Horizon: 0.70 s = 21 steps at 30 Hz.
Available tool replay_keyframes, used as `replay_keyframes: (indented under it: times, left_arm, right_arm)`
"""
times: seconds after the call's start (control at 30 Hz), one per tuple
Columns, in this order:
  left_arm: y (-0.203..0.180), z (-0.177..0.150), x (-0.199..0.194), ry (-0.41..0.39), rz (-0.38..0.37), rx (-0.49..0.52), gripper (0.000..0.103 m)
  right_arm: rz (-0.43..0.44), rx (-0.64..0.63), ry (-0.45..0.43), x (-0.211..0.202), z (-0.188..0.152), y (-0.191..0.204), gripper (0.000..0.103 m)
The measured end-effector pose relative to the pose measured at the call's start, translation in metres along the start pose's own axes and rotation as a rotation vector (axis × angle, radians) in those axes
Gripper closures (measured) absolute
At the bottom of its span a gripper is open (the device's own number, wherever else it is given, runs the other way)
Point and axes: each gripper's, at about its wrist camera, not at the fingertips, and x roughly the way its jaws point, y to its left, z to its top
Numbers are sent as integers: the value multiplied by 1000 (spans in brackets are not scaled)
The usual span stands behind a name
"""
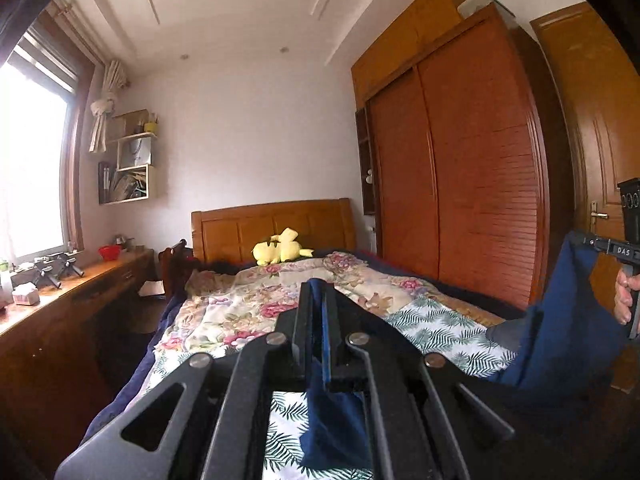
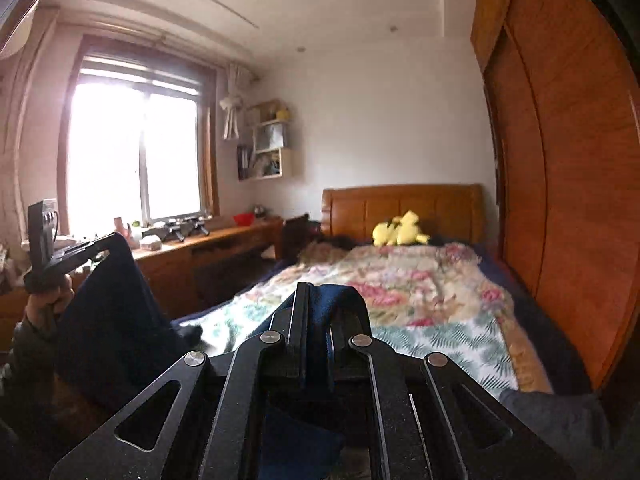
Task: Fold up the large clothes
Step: 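Lift the hem with both grippers and fold it toward the collar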
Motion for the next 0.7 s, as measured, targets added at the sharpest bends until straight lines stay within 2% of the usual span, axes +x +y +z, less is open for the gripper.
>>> replay_keyframes:
  times: [0.1, 0.17, 0.27, 0.37, 0.47, 0.7]
  left_arm:
    - [-6, -15, 28, 51, 13, 7, 102]
    - [-3, -34, 64, 111, 18, 4, 102]
    - [-6, -58, 122, 208, -20, 23, 102]
    - [-10, -83, 169, 284, -25, 40, 102]
    - [-17, -106, 198, 335, -24, 54, 102]
    - [-27, -148, 231, 441, -31, 57, 102]
  right_arm:
    - [-33, 5, 31, 6, -5, -8, 99]
    - [-63, 8, 79, 25, -18, -17, 99]
    - [-111, 13, 175, 70, -49, -37, 99]
    - [-140, 24, 250, 115, -78, -55, 99]
    - [-177, 54, 315, 162, -109, -75, 99]
    - [-200, 71, 459, 211, -170, -97, 99]
